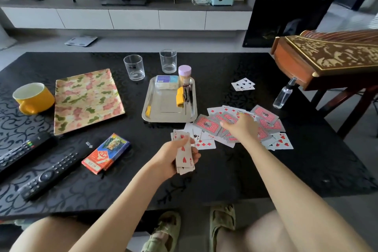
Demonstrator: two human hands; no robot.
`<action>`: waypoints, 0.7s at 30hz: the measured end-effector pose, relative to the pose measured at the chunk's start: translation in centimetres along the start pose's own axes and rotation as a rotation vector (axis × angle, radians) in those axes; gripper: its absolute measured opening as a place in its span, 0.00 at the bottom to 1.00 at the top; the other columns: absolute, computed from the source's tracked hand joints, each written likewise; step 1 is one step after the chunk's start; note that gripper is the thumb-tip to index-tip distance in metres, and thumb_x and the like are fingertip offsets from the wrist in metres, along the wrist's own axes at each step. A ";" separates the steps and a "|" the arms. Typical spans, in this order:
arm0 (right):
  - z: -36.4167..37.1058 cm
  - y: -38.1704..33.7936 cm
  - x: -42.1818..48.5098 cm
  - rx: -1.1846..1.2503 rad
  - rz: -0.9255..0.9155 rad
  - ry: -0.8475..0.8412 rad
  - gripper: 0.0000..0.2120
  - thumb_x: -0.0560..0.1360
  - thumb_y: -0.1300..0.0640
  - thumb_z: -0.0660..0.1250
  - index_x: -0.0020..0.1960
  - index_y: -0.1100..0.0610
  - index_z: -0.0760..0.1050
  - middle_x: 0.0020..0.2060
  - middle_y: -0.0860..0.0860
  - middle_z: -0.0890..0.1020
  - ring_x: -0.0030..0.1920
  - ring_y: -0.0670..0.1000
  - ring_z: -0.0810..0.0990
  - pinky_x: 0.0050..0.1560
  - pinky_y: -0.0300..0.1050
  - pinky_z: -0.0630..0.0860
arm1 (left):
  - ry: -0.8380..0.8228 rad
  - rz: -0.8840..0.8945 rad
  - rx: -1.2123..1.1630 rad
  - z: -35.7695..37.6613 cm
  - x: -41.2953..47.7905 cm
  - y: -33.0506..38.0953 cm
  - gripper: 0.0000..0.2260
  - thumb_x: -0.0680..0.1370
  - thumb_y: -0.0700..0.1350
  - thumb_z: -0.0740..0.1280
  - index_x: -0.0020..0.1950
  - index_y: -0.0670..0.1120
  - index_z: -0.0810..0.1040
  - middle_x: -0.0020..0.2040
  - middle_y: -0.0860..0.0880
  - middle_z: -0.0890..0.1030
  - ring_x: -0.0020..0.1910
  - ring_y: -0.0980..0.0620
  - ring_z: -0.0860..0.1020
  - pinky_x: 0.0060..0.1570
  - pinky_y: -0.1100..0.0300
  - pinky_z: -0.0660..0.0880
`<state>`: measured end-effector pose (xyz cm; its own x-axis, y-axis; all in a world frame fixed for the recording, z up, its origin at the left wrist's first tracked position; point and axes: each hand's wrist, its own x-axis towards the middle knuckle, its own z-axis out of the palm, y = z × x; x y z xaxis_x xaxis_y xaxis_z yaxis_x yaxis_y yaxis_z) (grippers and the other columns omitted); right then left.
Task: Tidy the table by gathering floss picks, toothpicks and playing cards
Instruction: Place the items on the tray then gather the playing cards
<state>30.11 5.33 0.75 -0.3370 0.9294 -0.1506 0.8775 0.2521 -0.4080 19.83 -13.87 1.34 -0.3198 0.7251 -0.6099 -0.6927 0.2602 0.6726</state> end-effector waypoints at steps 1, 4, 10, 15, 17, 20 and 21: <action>0.3 -0.1 0.8 -0.081 0.001 -0.004 0.37 0.66 0.30 0.67 0.60 0.60 0.73 0.56 0.56 0.80 0.57 0.57 0.78 0.44 0.45 0.70 | 0.039 0.018 0.012 0.2 0.3 0.4 0.08 0.81 0.44 0.60 0.50 0.40 0.74 0.39 0.41 0.77 0.40 0.44 0.77 0.50 0.49 0.76; 0.9 -1.2 2.2 -0.318 -0.037 -0.042 0.46 0.56 0.24 0.67 0.59 0.58 0.71 0.55 0.56 0.79 0.57 0.58 0.77 0.52 0.49 0.73 | 0.102 0.056 0.042 0.6 1.3 1.5 0.08 0.81 0.43 0.59 0.48 0.39 0.74 0.39 0.41 0.77 0.40 0.44 0.78 0.44 0.51 0.76; 1.0 -2.4 3.2 -0.395 -0.116 -0.041 0.40 0.59 0.30 0.71 0.59 0.57 0.70 0.51 0.54 0.79 0.53 0.55 0.77 0.52 0.49 0.72 | 0.140 0.071 0.086 1.5 3.0 2.3 0.08 0.81 0.42 0.60 0.45 0.40 0.75 0.39 0.42 0.78 0.39 0.45 0.77 0.41 0.53 0.75; 1.4 -2.9 2.1 -0.370 -0.228 0.082 0.26 0.64 0.38 0.73 0.53 0.55 0.76 0.54 0.52 0.78 0.58 0.54 0.73 0.56 0.49 0.70 | 0.148 0.060 0.057 1.2 3.2 1.5 0.07 0.80 0.41 0.60 0.46 0.40 0.75 0.39 0.42 0.78 0.37 0.45 0.77 0.42 0.53 0.75; 1.5 -2.7 1.2 -0.279 -0.297 0.126 0.21 0.68 0.43 0.72 0.53 0.56 0.76 0.53 0.52 0.79 0.55 0.53 0.75 0.53 0.46 0.72 | 0.159 0.064 0.039 1.0 2.9 1.3 0.07 0.80 0.40 0.60 0.46 0.40 0.75 0.38 0.42 0.77 0.38 0.45 0.77 0.42 0.52 0.75; 1.3 -2.0 -0.8 -0.100 -0.302 0.077 0.14 0.76 0.54 0.67 0.59 0.58 0.74 0.53 0.52 0.80 0.53 0.53 0.78 0.44 0.44 0.72 | 0.171 0.072 0.021 0.6 2.3 1.0 0.06 0.80 0.40 0.60 0.47 0.40 0.75 0.39 0.42 0.77 0.37 0.45 0.77 0.43 0.52 0.75; 1.0 -1.7 -1.5 -0.050 -0.276 0.057 0.15 0.77 0.56 0.65 0.62 0.58 0.72 0.56 0.52 0.80 0.54 0.54 0.78 0.44 0.44 0.72 | 0.181 0.075 0.015 0.4 2.2 1.0 0.06 0.80 0.40 0.61 0.47 0.40 0.75 0.39 0.42 0.78 0.37 0.45 0.77 0.44 0.52 0.76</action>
<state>28.77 3.25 0.78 -0.5469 0.8371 0.0110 0.7717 0.5091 -0.3812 18.71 -11.81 0.84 -0.4821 0.6165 -0.6225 -0.6535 0.2202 0.7241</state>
